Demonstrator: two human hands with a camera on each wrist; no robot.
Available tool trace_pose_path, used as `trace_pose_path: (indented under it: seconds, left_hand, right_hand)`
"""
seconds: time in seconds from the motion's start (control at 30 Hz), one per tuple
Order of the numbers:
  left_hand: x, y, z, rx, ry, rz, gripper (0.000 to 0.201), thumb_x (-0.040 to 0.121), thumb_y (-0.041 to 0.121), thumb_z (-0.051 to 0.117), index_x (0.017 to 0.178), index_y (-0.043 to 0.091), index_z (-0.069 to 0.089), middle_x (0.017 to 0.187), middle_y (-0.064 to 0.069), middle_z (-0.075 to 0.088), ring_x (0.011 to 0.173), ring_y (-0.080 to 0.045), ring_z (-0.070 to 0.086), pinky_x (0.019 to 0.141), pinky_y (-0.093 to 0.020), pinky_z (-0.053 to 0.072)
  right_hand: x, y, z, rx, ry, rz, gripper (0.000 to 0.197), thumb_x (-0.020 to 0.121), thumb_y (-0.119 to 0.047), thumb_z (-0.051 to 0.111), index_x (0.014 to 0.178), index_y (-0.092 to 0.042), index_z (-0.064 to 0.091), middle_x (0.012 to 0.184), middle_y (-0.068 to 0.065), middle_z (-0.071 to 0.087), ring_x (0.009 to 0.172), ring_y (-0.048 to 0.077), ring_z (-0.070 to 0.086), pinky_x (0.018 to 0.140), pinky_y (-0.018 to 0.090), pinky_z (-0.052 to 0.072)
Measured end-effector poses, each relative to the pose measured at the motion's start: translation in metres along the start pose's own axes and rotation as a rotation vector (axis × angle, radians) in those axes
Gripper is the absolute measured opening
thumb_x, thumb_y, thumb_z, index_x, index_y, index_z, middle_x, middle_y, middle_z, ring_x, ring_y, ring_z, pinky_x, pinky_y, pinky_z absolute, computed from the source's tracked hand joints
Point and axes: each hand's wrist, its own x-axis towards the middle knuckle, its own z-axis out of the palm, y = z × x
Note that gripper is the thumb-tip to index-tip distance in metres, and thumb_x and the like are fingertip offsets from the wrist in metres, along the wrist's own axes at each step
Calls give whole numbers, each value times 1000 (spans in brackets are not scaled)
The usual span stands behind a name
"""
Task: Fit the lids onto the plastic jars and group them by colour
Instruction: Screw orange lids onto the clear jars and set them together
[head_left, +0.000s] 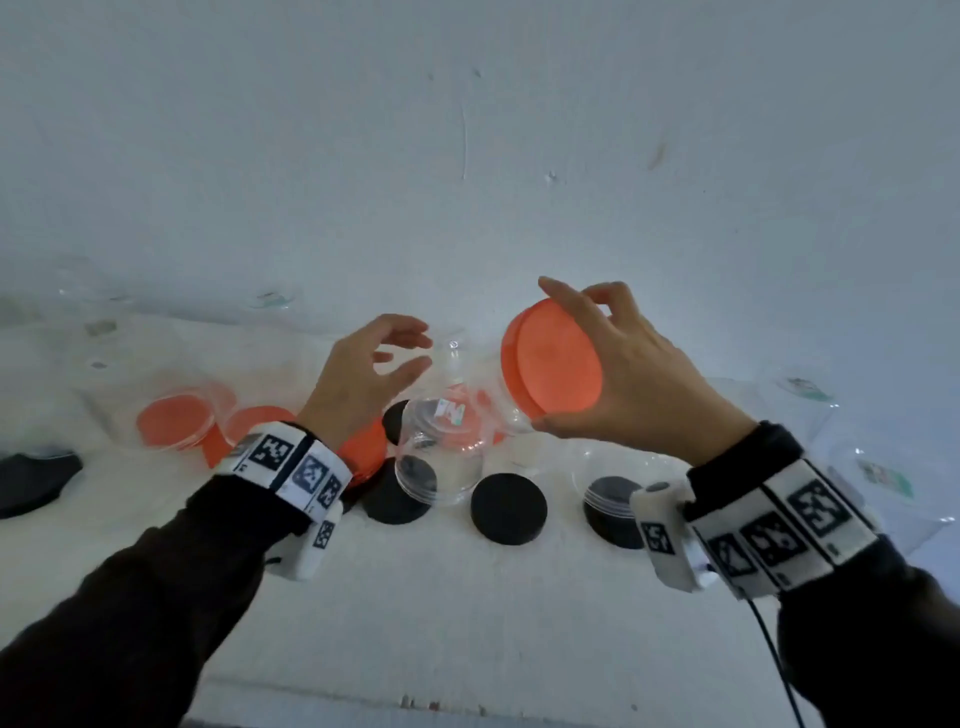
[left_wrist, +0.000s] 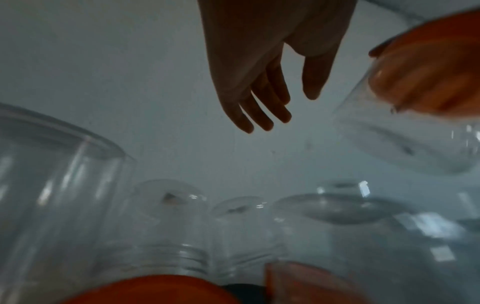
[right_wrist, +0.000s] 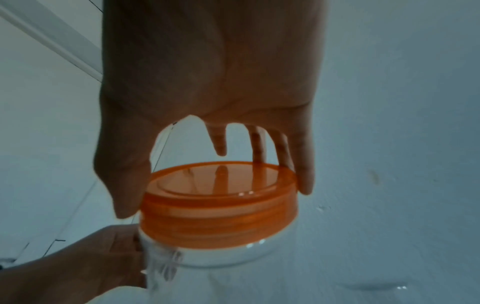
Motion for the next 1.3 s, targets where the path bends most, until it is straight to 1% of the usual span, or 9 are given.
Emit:
trace_pose_path:
  seconds: [0.13,0.23,0.37,0.47,0.57,0.77,1.0,1.17,1.3]
  left_hand:
    - [32,-43,-11,316,85,63,27,84,13,65,110,13,60,107,1,62,107,-16,53,94,-27,37]
    - [48,-68,-14,498,11,75,34,81,15,68,113,7,59,115,-7,60,113,-25,49,98,-40,38]
    - [61,-91,-14,612,-180,0,50,80,27,69,124,10,53,133,-5,50,126,-22,41,106,-39,31]
    - [69,-100,-15,712,-316,-76,62,82,38,65,135,16,42,147,0,34,136,-18,27,113,-44,21]
    - [71,-105,-16,800,-408,-144,67,85,43,59,141,20,31,152,4,23,141,-15,17,115,-44,12]
    - [70,-111,-20,858,-381,-101,55,91,34,52,141,22,32,146,5,36,133,-15,34,108,-34,23]
    - [70,-114,-22,809,-369,-83,56,90,24,53,142,22,31,146,6,37,132,-13,36,108,-33,22]
    - [69,-116,-20,824,-347,-102,56,90,23,53,141,17,30,145,2,38,131,-14,36,109,-31,22]
    - [71,-114,-19,827,-357,-101,52,91,21,50,139,16,33,144,1,39,131,-15,36,109,-31,21]
  right_hand:
    - [45,3,12,46,67,41,104,59,-48,80,143,-36,21,136,0,23,120,24,40,84,36,43]
    - [79,4,22,54,88,104,101,59,-46,80,142,-34,24,137,0,24,122,25,38,83,35,40]
    - [120,10,35,-4,42,168,99,61,-45,80,141,-33,24,137,0,26,122,25,38,80,35,40]
    - [147,15,42,-39,0,229,99,62,-43,80,142,-30,23,136,4,26,122,28,37,81,38,42]
    - [170,18,51,-71,-52,273,99,63,-41,80,143,-29,23,137,6,24,122,31,36,84,43,44]
    - [202,27,75,-86,-175,335,99,66,-34,81,144,-25,20,140,11,19,125,37,32,93,48,42]
    - [231,35,99,-38,-303,387,99,67,-35,81,145,-25,20,142,10,18,126,39,35,99,50,41]
    - [250,37,106,-96,-450,368,99,67,-33,81,145,-29,19,144,8,21,125,37,39,94,46,43]
    - [262,38,107,-191,-550,344,100,67,-34,81,145,-32,17,144,6,24,127,35,38,95,48,42]
